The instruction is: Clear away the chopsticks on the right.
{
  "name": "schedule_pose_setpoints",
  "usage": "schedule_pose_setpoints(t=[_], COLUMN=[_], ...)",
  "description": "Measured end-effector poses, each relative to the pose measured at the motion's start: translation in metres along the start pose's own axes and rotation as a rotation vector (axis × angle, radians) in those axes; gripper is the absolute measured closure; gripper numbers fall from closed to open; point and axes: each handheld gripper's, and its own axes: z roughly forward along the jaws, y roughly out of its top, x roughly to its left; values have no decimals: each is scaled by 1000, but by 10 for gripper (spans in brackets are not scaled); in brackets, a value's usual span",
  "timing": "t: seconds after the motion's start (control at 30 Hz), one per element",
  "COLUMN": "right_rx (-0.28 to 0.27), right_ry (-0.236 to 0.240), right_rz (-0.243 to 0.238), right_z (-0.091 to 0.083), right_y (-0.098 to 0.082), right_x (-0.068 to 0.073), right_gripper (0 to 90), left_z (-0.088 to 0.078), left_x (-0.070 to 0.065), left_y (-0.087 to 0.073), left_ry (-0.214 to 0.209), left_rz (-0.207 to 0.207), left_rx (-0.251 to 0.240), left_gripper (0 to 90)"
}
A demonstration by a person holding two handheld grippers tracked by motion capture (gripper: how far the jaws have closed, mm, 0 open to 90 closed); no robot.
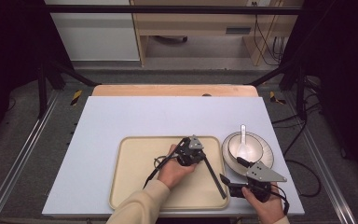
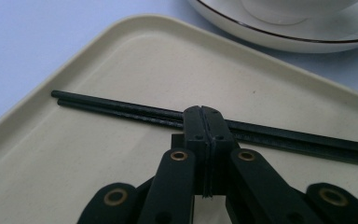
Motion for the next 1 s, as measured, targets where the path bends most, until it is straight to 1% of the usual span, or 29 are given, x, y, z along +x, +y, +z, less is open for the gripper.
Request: schedule_pose_setpoints(t=[0.2, 0.4, 0.5, 0.53, 0.57, 0.7, 0.77, 0.83, 0.9, 1.0], right_rx=[0, 7, 9, 10, 11, 14, 15, 15, 18, 25], right_ry=[1, 2, 4, 5, 4, 6, 8, 9, 9, 14], right_rz=[-5, -9, -16, -17, -17, -19, -22, -26, -27, -30], right_z=[0, 0, 0, 0, 0, 0, 0, 0, 1, 2], right_y=[0, 0, 0, -1, 0, -1, -1, -1, -1, -1], right_x=[0, 1, 1, 1, 1, 1, 2, 2, 2, 3], right_gripper=[147, 149, 151, 151, 152, 152, 152, 151, 151, 145], left_z=[7, 13, 16, 16, 17, 18, 18, 17, 12, 2], left_x=[-8, -17, -20, -20, -22, -22, -23, -25, -26, -26], left_y=[6, 11, 12, 12, 12, 13, 13, 14, 15, 13], left_ry=[-32, -65, -83, -85, -86, -105, -113, -110, -108, -103], left_rz=[11, 47, 51, 54, 49, 42, 57, 58, 54, 57], left_rx=[-4, 1, -10, -6, -17, -23, -17, -24, -57, -68], left_gripper=[892, 892, 892, 891, 892, 892, 893, 893, 893, 894])
